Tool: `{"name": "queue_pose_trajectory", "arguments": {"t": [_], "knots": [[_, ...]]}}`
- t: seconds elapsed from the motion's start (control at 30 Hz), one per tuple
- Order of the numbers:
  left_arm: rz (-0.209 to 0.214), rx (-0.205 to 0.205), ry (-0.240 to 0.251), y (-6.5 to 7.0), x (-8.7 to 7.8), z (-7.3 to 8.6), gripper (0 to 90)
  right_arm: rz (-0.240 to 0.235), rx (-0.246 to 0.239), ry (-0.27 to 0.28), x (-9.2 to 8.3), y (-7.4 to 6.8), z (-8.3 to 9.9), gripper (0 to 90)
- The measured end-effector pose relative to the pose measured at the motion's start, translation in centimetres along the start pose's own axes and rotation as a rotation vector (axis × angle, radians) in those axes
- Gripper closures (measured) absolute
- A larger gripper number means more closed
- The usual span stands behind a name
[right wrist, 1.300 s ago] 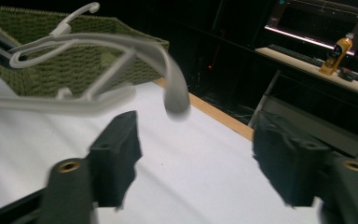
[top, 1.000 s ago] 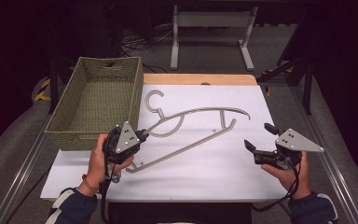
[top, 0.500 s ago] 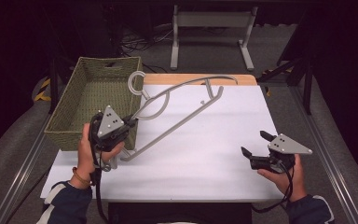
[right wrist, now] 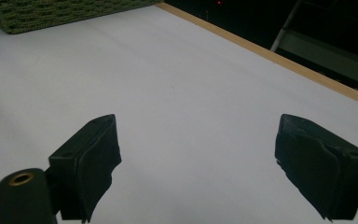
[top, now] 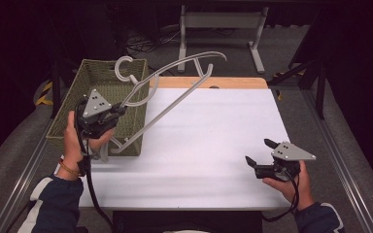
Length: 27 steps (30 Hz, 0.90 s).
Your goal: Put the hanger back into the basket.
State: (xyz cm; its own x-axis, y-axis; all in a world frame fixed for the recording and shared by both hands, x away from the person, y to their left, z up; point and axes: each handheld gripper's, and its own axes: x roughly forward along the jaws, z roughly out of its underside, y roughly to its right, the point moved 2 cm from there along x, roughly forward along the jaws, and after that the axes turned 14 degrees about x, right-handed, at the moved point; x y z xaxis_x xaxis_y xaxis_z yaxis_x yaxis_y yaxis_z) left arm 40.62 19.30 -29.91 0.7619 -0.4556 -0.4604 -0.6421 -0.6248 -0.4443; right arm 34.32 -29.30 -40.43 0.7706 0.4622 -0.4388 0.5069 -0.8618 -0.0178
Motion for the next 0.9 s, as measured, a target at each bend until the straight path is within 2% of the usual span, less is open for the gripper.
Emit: {"name": "queue_pose_trajectory", "arguments": {"t": [0.07,0.23,0.27,0.33,0.47,0.63,0.77,0.9], "knots": [[-0.022,-0.003,-0.011,-0.7,0.2,0.2,81.9,-0.009,-0.003,0.004,0.1,-0.1,0.1,14.1],[-0.035,0.001,-0.034,-2.0,0.9,0.7,81.9,-0.026,-0.016,0.025,0.2,-0.6,0.1,14.1],[-0.052,0.003,-0.051,-2.6,1.3,0.8,81.9,-0.03,-0.019,0.036,0.2,-0.7,0.1,14.2],[-0.057,0.005,-0.062,-3.0,1.5,0.9,81.8,-0.033,-0.011,0.036,0.2,-0.9,0.1,14.4],[-0.092,0.007,-0.091,-4.8,2.0,1.2,81.8,-0.034,-0.029,0.025,0.5,-1.3,0.2,14.6],[-0.106,-0.011,-0.095,-6.6,2.6,1.5,81.8,-0.034,-0.035,0.019,0.7,-1.4,0.3,14.7],[-0.114,0.007,-0.134,-7.4,3.5,2.0,81.7,-0.033,-0.035,0.016,0.8,-1.3,0.4,14.7],[-0.105,-0.033,-0.137,-8.6,4.4,3.0,81.6,-0.035,-0.033,0.006,1.0,-1.3,0.5,14.8]]}}
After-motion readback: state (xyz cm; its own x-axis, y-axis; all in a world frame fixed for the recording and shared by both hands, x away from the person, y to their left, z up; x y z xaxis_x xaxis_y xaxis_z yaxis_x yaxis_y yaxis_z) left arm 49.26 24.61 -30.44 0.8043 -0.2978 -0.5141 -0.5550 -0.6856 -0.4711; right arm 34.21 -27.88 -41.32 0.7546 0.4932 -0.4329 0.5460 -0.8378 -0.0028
